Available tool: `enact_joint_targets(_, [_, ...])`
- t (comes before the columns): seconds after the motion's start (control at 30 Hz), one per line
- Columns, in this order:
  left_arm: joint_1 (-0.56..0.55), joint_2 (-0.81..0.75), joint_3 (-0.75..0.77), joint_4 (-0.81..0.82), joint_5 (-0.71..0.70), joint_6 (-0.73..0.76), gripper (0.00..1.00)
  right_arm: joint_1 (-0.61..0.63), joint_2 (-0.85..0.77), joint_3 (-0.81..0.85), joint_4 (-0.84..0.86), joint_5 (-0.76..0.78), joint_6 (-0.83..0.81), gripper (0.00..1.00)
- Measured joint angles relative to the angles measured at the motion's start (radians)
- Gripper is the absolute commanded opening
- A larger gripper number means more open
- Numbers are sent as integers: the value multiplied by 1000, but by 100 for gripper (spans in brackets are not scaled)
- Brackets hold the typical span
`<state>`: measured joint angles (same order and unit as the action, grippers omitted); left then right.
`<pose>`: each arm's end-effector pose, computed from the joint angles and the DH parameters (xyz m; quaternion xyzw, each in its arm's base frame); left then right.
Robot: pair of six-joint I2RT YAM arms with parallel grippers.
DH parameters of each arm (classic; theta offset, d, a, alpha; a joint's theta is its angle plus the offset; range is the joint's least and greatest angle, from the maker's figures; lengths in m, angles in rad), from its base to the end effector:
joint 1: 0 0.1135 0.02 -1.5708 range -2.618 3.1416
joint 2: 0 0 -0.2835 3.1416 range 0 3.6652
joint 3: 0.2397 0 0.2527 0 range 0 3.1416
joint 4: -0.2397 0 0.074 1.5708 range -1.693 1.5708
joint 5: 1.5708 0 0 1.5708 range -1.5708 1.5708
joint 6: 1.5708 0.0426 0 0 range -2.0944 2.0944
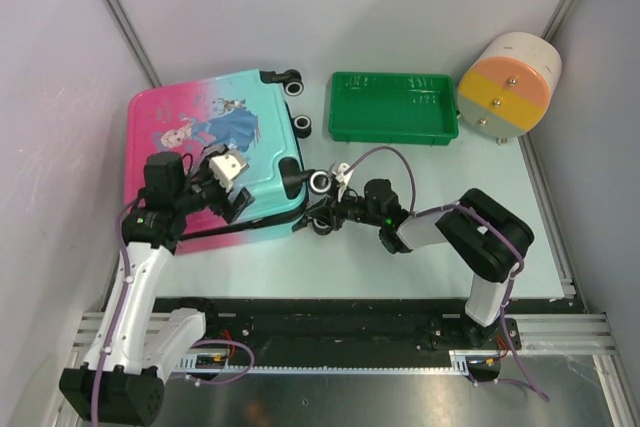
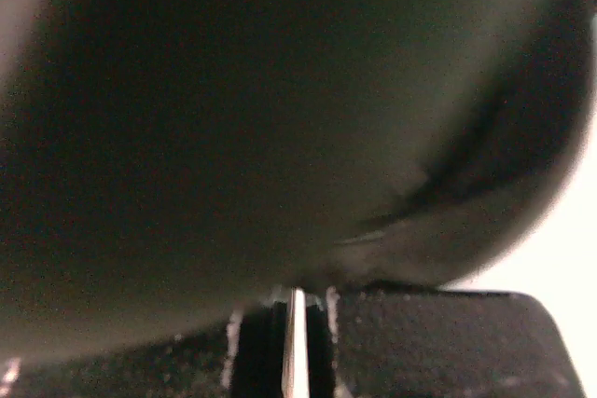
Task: Open, take out, and arrange the luggage
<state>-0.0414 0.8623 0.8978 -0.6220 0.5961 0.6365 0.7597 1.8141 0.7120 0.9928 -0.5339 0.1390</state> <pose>0.1686 -0.0309 0.3370 0.4110 0.7484 -0.1150 0.5077 0.2481 0.2655 0.1847 -0.3870 0.6302 0.4566 0.4946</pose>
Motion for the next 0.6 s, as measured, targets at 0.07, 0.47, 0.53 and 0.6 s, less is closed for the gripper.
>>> enact_joint_targets(0.07, [-39, 24, 0, 46, -55, -41, 77, 28, -18, -5, -25, 84, 23, 0])
enact_joint_targets(0.47, [-127, 142, 59, 145, -137, -238, 97, 190, -50, 60, -155, 401, 25, 0])
enact_joint_targets(0.53, [-123, 142, 82, 137, -137, -282, 100, 196, -39, 86, -175, 406, 21, 0])
enact_joint_targets(0.6, [-106, 141, 104, 110, -140, -319, 100, 198, -27, 106, -190, 404, 17, 0])
